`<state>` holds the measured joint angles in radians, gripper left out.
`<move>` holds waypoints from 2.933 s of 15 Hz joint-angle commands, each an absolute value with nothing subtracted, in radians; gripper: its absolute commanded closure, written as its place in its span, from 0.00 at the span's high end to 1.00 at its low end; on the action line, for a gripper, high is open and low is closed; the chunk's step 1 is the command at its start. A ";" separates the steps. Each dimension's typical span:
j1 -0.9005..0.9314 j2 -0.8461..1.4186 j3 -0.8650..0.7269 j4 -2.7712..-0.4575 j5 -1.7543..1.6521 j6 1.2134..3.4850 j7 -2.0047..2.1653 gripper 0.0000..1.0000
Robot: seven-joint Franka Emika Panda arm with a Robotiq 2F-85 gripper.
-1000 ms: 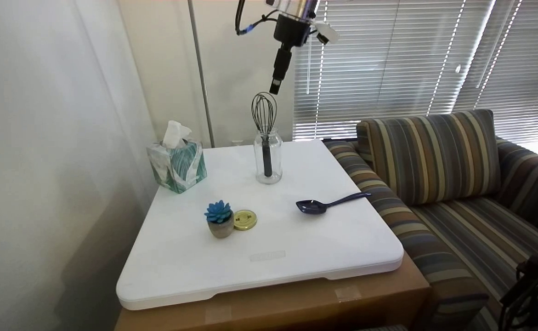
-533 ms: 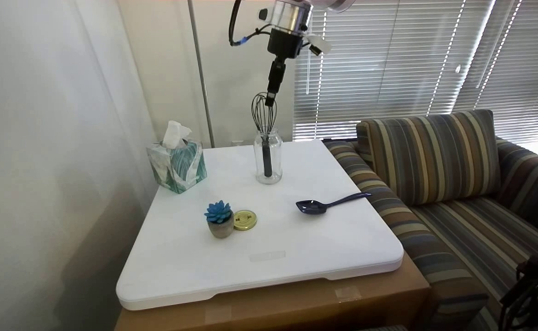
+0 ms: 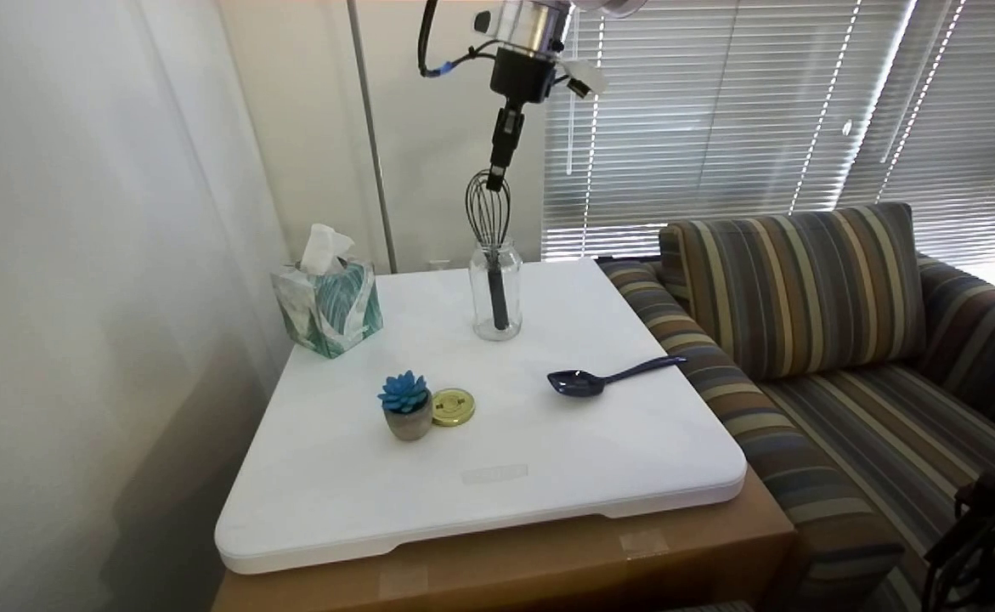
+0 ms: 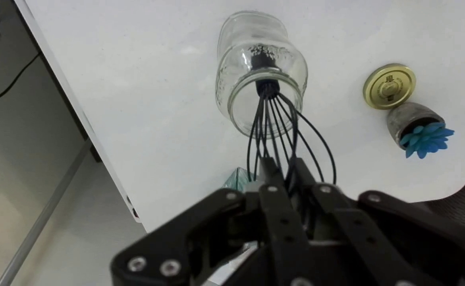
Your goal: Remove the whisk from the glass jar
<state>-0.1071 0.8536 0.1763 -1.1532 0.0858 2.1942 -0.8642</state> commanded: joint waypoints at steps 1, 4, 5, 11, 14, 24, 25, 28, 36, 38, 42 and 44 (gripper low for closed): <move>-0.114 0.867 0.198 -1.114 0.105 2.159 -0.900 0.00; -0.112 0.860 0.206 -1.115 0.105 2.162 -0.902 0.01; -0.111 0.858 0.207 -1.115 0.104 2.164 -0.902 0.00; -0.103 0.834 0.198 -1.130 0.092 2.182 -0.887 0.01; -0.089 0.803 0.182 -1.149 0.070 2.200 -0.871 0.01; -0.048 0.697 0.141 -1.182 0.001 2.208 -0.836 0.01; -0.044 0.684 0.136 -1.184 -0.006 2.203 -0.830 0.01; -0.044 0.648 0.136 -1.192 -0.008 2.203 -0.829 0.01; -0.059 0.539 0.128 -1.230 0.005 2.086 -0.758 0.01; -0.075 0.502 0.129 -1.260 0.023 2.017 -0.735 0.01; -0.136 0.462 0.148 -1.292 0.127 1.847 -0.734 0.01; -0.158 0.467 0.133 -1.299 0.205 1.753 -0.750 0.01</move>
